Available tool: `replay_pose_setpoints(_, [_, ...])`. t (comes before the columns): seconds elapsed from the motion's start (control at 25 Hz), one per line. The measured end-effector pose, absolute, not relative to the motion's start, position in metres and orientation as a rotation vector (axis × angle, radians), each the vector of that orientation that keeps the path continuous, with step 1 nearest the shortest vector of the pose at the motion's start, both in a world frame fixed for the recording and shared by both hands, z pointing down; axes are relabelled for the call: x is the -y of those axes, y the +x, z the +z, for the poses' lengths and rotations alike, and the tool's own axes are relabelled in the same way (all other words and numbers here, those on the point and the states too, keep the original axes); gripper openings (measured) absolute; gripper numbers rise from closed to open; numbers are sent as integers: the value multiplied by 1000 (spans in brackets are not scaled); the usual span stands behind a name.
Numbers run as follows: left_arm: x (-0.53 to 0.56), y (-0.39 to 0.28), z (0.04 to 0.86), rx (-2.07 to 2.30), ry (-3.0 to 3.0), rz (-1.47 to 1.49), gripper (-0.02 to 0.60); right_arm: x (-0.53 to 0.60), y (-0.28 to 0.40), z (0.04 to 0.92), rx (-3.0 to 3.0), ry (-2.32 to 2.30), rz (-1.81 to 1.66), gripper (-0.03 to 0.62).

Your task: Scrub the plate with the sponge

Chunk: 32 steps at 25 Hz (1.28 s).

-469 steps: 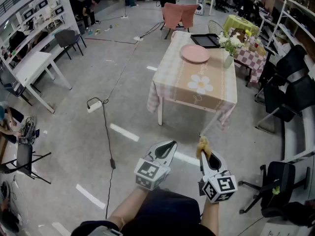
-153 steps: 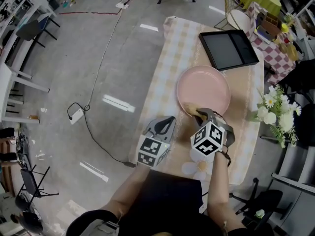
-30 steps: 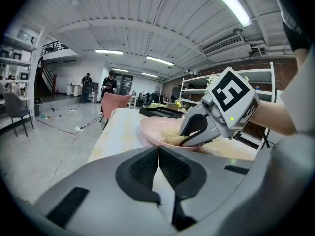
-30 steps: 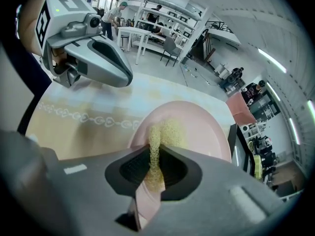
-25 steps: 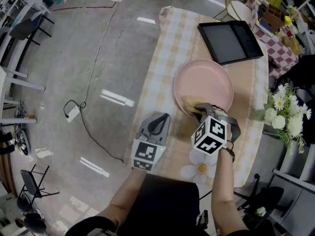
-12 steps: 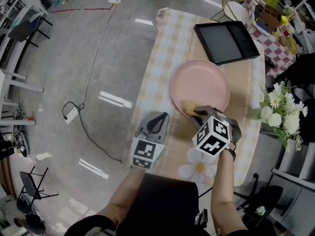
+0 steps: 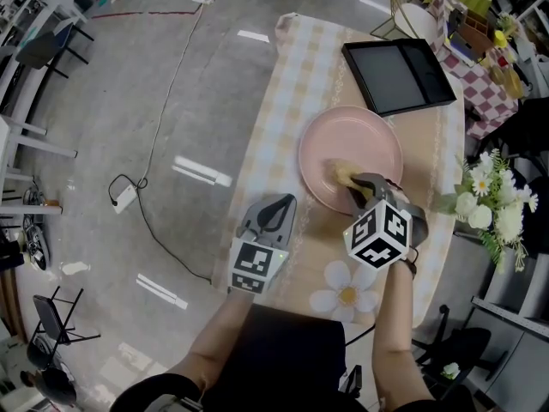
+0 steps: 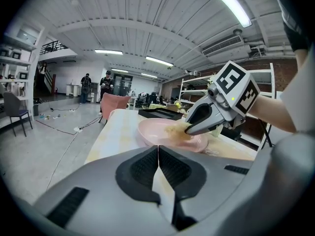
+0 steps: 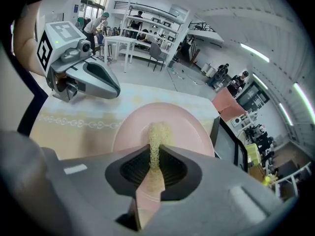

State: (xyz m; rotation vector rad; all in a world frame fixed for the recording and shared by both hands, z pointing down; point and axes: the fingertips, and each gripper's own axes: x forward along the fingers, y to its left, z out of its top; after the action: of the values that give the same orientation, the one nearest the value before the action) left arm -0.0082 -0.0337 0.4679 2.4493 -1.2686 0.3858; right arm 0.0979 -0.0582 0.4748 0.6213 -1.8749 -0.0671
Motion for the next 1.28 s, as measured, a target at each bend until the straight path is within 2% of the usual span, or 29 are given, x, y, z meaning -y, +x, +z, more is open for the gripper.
replay_pose_setpoints(0.28, [48,-7,465,1284,2436,339,12,97,111,473,1796,742,-251,48])
replay_pose_setpoints(0.6, [58,-8,463,1287,2400,303,14,135,119,465,1810,891,-298,48])
replay_pose_setpoints(1.28, [75,-13,470,1299,2358,276,14,183,125,474,1701,905,-488,48])
